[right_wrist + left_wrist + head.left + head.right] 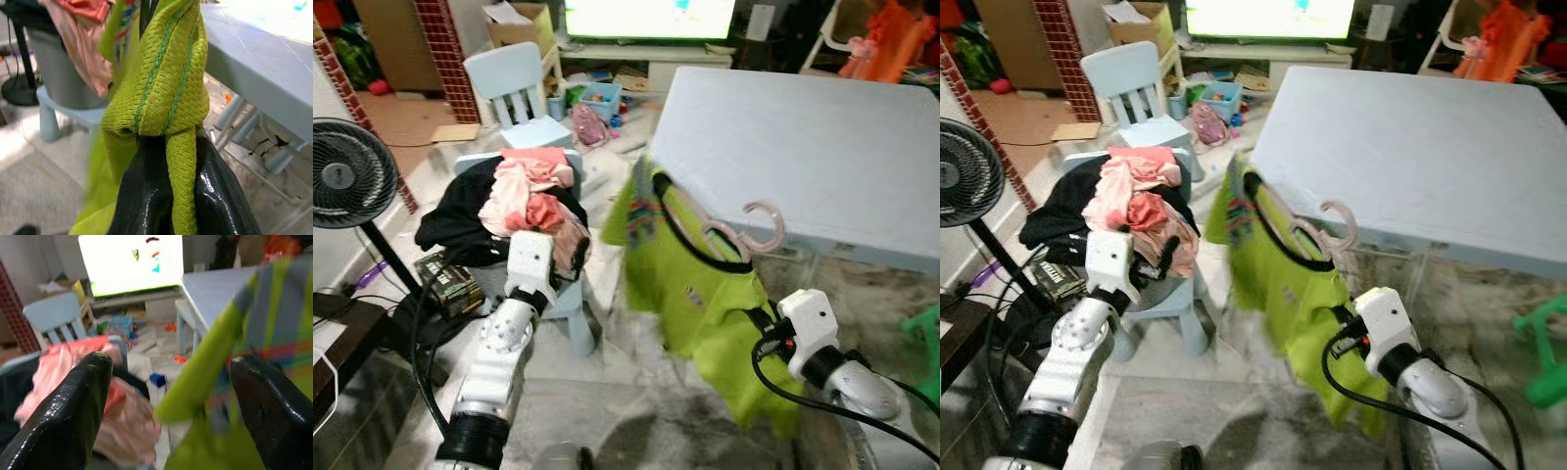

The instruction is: Hang hanger

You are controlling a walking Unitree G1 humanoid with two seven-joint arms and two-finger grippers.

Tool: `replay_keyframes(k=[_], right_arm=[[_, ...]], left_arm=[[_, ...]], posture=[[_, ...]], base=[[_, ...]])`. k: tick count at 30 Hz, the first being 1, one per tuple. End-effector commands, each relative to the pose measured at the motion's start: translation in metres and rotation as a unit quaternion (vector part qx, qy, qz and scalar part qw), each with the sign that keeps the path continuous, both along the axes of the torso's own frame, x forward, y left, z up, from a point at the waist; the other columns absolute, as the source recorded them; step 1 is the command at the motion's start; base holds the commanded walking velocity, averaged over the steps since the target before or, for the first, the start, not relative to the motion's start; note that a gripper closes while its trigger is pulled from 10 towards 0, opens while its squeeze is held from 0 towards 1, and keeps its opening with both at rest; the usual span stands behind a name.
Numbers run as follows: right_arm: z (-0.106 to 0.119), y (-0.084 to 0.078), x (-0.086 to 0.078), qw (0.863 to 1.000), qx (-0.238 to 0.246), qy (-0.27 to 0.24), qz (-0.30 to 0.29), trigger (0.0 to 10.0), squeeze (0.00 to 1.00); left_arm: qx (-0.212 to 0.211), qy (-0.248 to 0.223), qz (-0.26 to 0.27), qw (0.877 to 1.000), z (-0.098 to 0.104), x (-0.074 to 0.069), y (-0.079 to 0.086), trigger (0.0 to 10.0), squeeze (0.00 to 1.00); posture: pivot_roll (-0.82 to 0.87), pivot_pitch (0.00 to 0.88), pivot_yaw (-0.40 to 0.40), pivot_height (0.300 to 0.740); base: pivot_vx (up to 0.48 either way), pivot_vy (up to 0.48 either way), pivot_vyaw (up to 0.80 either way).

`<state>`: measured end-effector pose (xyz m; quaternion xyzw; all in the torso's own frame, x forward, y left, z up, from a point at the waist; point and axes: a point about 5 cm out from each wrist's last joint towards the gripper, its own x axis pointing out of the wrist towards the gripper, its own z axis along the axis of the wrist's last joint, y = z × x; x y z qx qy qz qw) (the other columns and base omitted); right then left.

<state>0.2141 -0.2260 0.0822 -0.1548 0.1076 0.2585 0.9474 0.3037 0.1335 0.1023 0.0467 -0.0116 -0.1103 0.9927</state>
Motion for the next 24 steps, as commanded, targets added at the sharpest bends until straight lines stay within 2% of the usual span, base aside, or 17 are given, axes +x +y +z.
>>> replay_keyframes(k=[1,8,11,17,19,24], right_arm=[[0.006,0.003,0.000,1.000,-0.001,-0.012,0.027,10.0,0.00],[0.006,0.014,-0.005,0.998,0.012,0.000,0.066,10.0,0.00],[0.015,0.027,-0.001,0.997,0.053,-0.009,0.063,10.0,0.00],[0.027,0.043,0.007,0.994,0.101,-0.040,0.031,10.0,0.00],[0.030,0.050,0.007,0.990,0.131,-0.035,0.028,10.0,0.00],[0.028,0.055,-0.001,0.991,0.128,-0.016,0.046,10.0,0.00]], left_arm=[[0.007,-0.005,0.004,1.000,0.002,0.003,0.004,10.0,0.00],[0.014,-0.009,0.009,1.000,0.005,0.016,0.005,10.0,0.00],[0.016,-0.008,0.003,1.000,0.005,0.022,-0.002,10.0,0.00],[0.014,-0.013,-0.001,1.000,0.007,0.028,-0.009,10.0,0.00],[0.016,-0.018,-0.003,1.000,0.008,0.030,-0.010,10.0,0.00],[0.011,-0.025,0.002,1.000,0.012,0.035,-0.008,10.0,0.00]], posture=[[-0.06,0.000,0.034,0.740],[-0.07,0.000,0.037,0.740],[-0.08,0.000,0.039,0.740],[-0.08,0.000,0.039,0.740],[-0.08,0.000,0.039,0.740],[-0.08,0.000,0.039,0.740]], base=[[0.000,0.000,0.00],[0.000,0.000,0.00],[0.000,0.000,0.00],[0.000,0.000,0.00],[0.000,0.000,0.00],[0.000,0.000,0.00]])
